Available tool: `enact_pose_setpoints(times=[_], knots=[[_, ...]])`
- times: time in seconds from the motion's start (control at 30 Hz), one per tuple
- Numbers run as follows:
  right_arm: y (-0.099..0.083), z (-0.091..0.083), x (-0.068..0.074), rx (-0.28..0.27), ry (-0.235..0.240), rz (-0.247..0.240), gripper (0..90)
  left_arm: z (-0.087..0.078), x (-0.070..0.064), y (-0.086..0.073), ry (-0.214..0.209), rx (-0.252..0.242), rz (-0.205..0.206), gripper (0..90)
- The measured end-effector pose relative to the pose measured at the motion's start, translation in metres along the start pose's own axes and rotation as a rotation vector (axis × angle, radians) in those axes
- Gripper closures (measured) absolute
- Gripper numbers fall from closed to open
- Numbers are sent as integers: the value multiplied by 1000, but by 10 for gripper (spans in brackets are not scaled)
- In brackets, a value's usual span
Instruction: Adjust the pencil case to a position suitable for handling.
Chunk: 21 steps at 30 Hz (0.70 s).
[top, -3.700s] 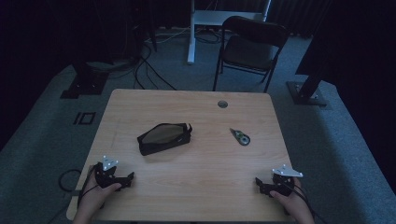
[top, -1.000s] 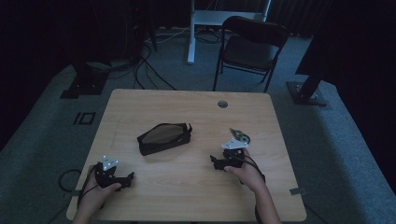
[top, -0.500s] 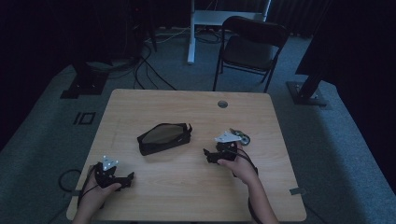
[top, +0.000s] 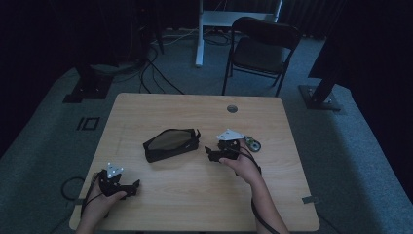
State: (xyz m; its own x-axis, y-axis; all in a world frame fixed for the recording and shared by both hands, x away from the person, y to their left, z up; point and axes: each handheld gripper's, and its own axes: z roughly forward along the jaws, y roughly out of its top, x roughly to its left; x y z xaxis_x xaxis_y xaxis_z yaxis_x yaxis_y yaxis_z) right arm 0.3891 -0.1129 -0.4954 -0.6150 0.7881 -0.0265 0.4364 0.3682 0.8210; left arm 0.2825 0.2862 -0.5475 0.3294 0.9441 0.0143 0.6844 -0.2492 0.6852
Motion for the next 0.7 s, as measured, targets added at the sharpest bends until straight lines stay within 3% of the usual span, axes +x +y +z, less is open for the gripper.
enact_pose_setpoints(times=[0.23, 0.37, 0.7], knots=[[11, 9, 3, -17, -8, -10, 225, 0, 0, 0, 0, 0, 0, 1], [24, 17, 7, -40, -22, -10, 321, 0, 0, 0, 0, 0, 0, 1], [41, 35, 15, -62, -29, 1, 401, 0, 0, 0, 0, 0, 0, 1]])
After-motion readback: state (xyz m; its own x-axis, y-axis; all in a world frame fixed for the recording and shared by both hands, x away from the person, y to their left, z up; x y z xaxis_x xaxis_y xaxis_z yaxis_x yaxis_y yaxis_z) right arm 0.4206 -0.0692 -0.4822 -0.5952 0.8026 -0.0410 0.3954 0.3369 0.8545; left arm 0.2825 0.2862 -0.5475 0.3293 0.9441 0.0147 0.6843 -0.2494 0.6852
